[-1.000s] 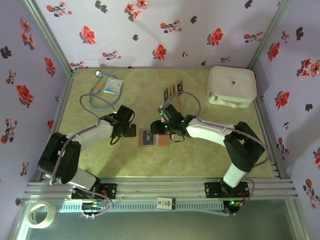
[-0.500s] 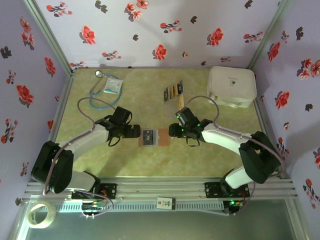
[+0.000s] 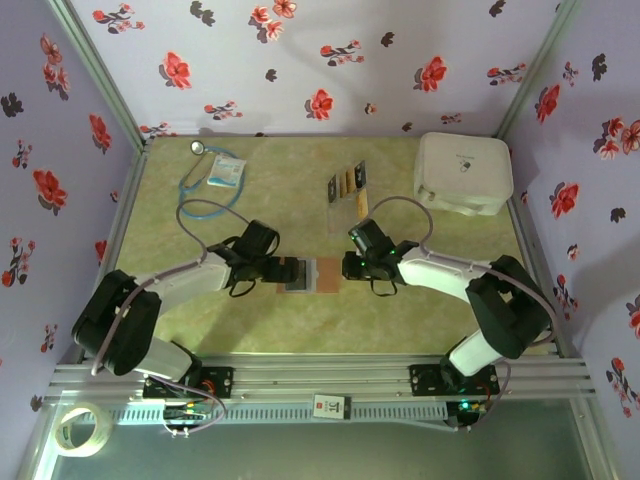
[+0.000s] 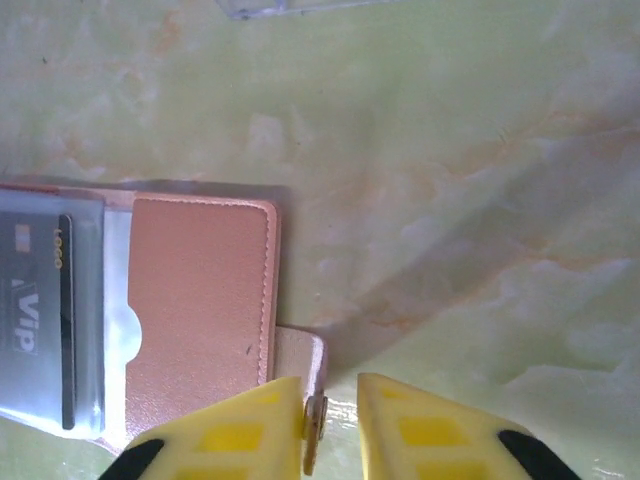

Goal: Put the credit cards into the card holder

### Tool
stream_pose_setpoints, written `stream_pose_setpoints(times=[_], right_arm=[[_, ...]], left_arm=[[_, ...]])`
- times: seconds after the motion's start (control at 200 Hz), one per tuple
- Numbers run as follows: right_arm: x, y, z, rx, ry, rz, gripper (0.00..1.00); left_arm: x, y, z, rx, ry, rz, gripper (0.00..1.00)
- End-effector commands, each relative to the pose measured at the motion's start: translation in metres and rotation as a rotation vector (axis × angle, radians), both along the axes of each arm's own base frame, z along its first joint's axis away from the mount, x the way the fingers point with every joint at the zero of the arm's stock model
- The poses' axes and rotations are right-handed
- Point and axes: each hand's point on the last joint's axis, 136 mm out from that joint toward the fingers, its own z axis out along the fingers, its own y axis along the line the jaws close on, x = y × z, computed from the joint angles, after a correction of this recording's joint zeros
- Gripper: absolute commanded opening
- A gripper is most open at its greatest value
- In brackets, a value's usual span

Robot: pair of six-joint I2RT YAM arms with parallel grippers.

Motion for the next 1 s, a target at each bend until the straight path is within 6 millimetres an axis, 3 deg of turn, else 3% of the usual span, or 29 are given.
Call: stream_pose_setpoints(times=[0.0, 0.245, 0.995], right_arm=[[-0.001, -0.003, -0.005, -0.002, 0.001, -0.004, 0.13], [-0.001, -0.003, -0.003, 0.002, -0.007, 0.014, 0.0], [0.004, -0.008, 0.001, -0.002, -0.022, 0.014, 0.0]], left_arm=[[-0.002, -0.011, -0.005, -0.055, 0.01, -0.001, 1.0], [-0.002, -0.02, -0.008, -0.103, -0.002, -0.006, 1.0], [-0.001, -0.032, -0.009, -0.193, -0.009, 0.02, 1.0]])
